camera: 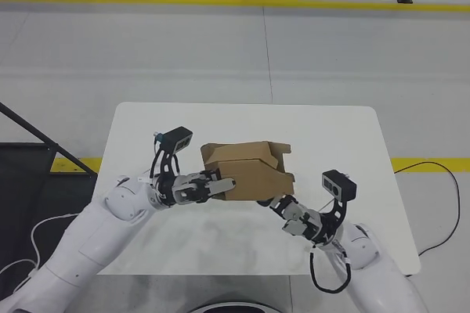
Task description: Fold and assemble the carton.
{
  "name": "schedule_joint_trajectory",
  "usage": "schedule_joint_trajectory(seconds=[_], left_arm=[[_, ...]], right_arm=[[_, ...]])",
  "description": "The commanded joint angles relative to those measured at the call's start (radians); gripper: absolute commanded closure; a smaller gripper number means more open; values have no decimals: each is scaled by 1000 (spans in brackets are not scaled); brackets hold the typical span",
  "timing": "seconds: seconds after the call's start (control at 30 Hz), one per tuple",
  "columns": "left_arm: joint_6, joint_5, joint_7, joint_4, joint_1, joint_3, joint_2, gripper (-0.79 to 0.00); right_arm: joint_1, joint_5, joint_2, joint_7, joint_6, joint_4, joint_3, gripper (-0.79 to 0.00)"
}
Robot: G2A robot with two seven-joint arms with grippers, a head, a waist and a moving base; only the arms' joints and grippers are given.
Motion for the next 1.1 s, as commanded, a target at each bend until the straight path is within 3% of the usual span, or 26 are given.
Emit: schedule_joint_trajectory(seconds=[0.0,0.73,1.07], left_arm=[[5,6,9,-1,5,-2,-2,0],[30,-58,-48,39,-10,-1,-25,0],[11,-83,-50,52,-1,-34,-30,0]], right_arm=[[1,-1,0,4,4,-3,-3,-785],[24,3,2,4,0,23,-18,-785],[-1,67,21,105,8,-16,-9,-785]])
